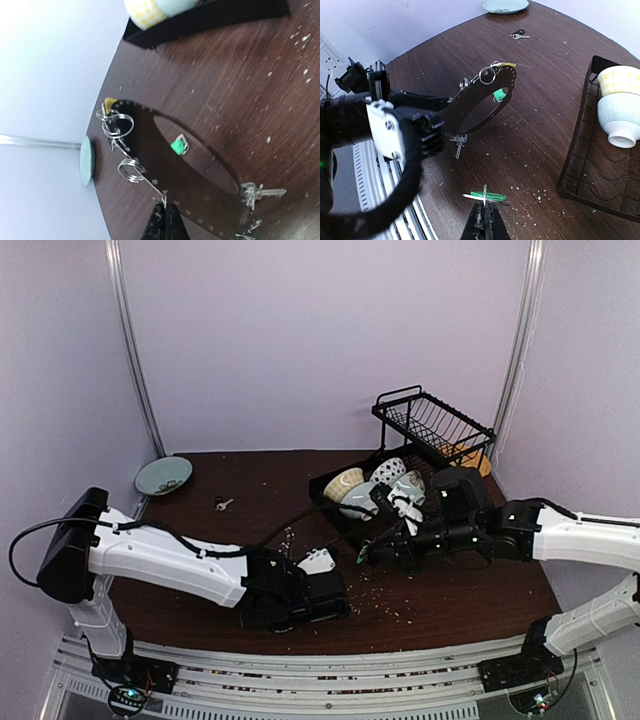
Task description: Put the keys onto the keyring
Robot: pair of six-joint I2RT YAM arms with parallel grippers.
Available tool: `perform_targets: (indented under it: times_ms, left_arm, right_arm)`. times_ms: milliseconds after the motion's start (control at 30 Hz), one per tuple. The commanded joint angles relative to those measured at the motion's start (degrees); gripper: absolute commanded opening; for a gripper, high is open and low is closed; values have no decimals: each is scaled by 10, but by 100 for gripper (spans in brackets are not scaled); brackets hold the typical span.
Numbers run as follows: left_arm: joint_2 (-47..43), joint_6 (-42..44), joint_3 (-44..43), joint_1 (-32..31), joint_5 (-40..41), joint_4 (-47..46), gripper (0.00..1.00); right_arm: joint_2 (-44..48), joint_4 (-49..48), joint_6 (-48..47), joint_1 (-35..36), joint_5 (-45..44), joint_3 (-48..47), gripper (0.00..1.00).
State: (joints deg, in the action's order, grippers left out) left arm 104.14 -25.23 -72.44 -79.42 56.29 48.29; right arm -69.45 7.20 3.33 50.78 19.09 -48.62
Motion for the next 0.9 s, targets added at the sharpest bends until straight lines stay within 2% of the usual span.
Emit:
perform_targets:
  times_ms: [0, 100, 133, 200, 267, 367, 433, 567, 633, 733, 800, 867]
  left_arm:
    - [47, 72, 23, 0, -105, -106, 0]
    - [43, 112, 44, 0, -223, -186, 0]
    - [37, 120, 50, 0, -262, -207, 16]
    - [21, 126, 61, 0, -328, -245, 40]
    - [-5, 128, 78, 0, -366, -278, 51]
    - [-48, 133, 104, 1, -416, -317, 59]
    - [-78, 115, 124, 10, -436, -335, 61]
    - [-146, 6, 218, 122, -508, -374, 45]
    - [-184, -26, 266, 165, -524, -420, 43]
    - [-218, -1, 282, 178, -549, -484, 45]
    - [-209, 63, 261, 182, -573, -503, 46]
    - [-189, 154, 240, 205, -668, -521, 46]
  right_arm:
    - [43, 38, 1, -10, -36, -11, 0]
    - [65, 59, 1, -13, -45, -9, 0]
    - [71, 64, 1, -14, -48, -9, 0]
    - [80, 73, 2, -14, -53, -8, 0]
    - [87, 76, 3, -14, -57, -7, 0]
    - [90, 74, 3, -15, -54, -6, 0]
    - [87, 71, 3, -14, -52, -7, 0]
    - [83, 66, 4, -16, -43, -6, 0]
    - [83, 63, 5, -15, -42, -2, 0]
    - [81, 61, 2, -17, -39, 1, 0]
    - [79, 59, -2, -20, -37, 3, 0]
    - [79, 53, -5, -28, -23, 6, 0]
